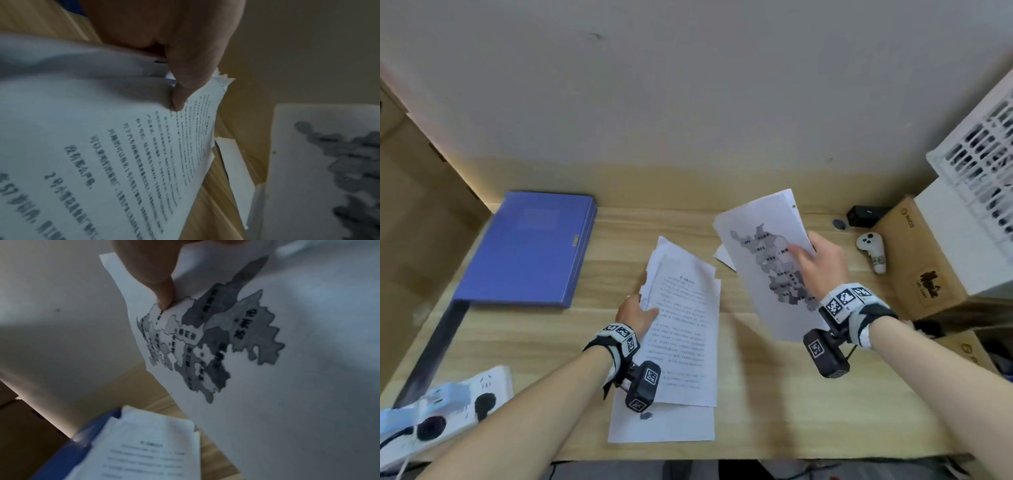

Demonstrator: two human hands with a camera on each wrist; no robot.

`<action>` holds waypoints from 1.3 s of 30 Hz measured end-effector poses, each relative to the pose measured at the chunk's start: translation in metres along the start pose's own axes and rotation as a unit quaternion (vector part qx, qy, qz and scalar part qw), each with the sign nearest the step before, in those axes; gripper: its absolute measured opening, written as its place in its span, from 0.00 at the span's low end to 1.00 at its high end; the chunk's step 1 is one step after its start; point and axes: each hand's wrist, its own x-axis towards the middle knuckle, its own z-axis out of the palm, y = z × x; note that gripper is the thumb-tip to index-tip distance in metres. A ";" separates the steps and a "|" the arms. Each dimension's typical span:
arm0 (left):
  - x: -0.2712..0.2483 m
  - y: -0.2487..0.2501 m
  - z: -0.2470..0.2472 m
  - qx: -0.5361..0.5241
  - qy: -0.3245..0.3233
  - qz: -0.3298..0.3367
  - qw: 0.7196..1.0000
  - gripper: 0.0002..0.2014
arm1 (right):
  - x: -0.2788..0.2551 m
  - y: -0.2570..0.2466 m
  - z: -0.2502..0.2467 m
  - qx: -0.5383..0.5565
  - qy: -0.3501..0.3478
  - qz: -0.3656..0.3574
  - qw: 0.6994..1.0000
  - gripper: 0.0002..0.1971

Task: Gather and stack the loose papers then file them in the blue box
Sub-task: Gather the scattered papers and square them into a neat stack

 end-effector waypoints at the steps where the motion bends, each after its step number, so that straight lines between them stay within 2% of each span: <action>1: 0.000 -0.006 0.002 0.009 -0.006 -0.004 1.000 0.18 | -0.003 -0.007 0.000 0.024 0.007 -0.006 1.000 0.08; 4: -0.002 -0.020 0.007 0.073 -0.028 -0.019 0.997 0.18 | -0.013 -0.025 0.003 0.081 0.016 -0.025 0.996 0.07; 7: -0.005 -0.029 0.012 0.090 -0.041 -0.040 0.994 0.13 | -0.019 -0.026 0.020 0.113 0.023 -0.018 0.993 0.05; 13: 0.000 -0.046 0.017 0.054 -0.108 -0.067 0.990 0.08 | -0.034 0.010 0.081 0.076 -0.035 0.106 0.991 0.09; 17: 0.002 -0.051 0.019 0.034 -0.104 -0.083 0.991 0.16 | -0.044 0.037 0.113 0.037 -0.091 0.154 0.983 0.06; 20: 0.005 -0.050 0.023 0.022 -0.086 -0.116 0.989 0.29 | -0.044 0.053 0.122 0.006 -0.113 0.171 0.979 0.06; 23: 0.009 -0.049 0.030 -0.003 -0.083 -0.135 0.987 0.39 | -0.037 0.070 0.127 -0.002 -0.127 0.204 0.971 0.07; 27: 0.012 -0.032 0.042 -0.062 -0.098 -0.161 0.980 0.28 | -0.023 0.091 0.131 -0.055 -0.182 0.237 0.953 0.09; 30: 0.019 -0.020 0.044 -0.121 -0.130 -0.199 0.964 0.23 | -0.006 0.110 0.127 -0.096 -0.173 0.218 0.956 0.19; 32: 0.023 -0.014 0.045 -0.099 -0.108 -0.192 0.970 0.17 | 0.009 0.123 0.122 -0.130 -0.160 0.192 0.960 0.24; 34: 0.024 -0.008 0.044 -0.015 -0.036 -0.172 0.984 0.15 | 0.024 0.134 0.117 -0.166 -0.178 0.162 0.956 0.26; 35: 0.023 -0.004 0.045 0.029 0.014 -0.155 0.987 0.16 | 0.030 0.139 0.115 -0.184 -0.201 0.148 0.951 0.26; 37: 0.023 0.004 0.048 0.098 0.098 -0.095 0.986 0.25 | 0.036 0.143 0.111 -0.227 -0.258 0.118 0.932 0.27; 39: 0.024 0.015 0.055 0.140 0.123 -0.019 0.982 0.27 | 0.038 0.144 0.108 -0.273 -0.302 0.091 0.909 0.30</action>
